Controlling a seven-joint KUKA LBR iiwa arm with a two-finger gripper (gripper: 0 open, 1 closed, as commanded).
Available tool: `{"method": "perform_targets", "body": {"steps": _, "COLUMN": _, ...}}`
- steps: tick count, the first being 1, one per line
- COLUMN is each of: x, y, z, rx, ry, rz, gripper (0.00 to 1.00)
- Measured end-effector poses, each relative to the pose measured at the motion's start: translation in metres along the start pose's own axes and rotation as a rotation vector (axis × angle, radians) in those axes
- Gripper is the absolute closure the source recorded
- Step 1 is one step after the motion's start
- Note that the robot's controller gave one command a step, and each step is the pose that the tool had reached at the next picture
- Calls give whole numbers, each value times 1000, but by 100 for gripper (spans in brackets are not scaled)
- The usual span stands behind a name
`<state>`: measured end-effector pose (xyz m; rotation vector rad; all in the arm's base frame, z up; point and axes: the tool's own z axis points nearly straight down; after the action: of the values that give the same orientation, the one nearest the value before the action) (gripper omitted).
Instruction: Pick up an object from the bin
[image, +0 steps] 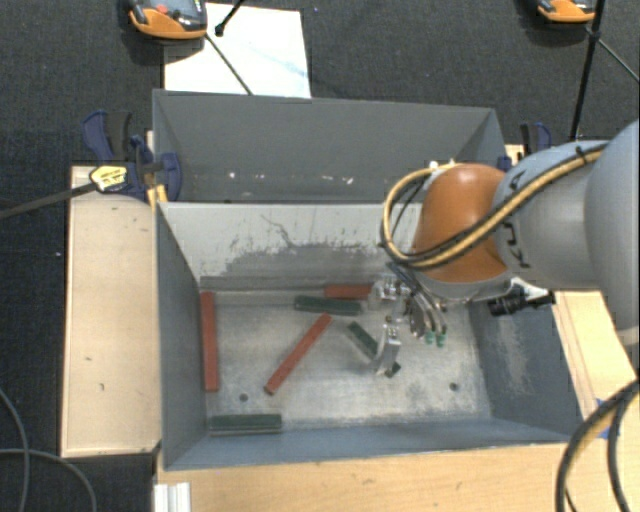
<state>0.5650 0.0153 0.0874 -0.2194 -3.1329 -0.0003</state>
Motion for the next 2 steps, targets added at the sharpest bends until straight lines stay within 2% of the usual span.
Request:
{"method": "perform_targets", "body": {"steps": 1, "x": 17, "y": 5, "z": -22, "rx": 0, "ry": 1, "rz": 203, "gripper": 0}}
{"method": "perform_targets", "body": {"steps": 2, "x": 27, "y": 6, "z": 6, "rx": -1, "ry": -4, "rz": 265, "gripper": 0}}
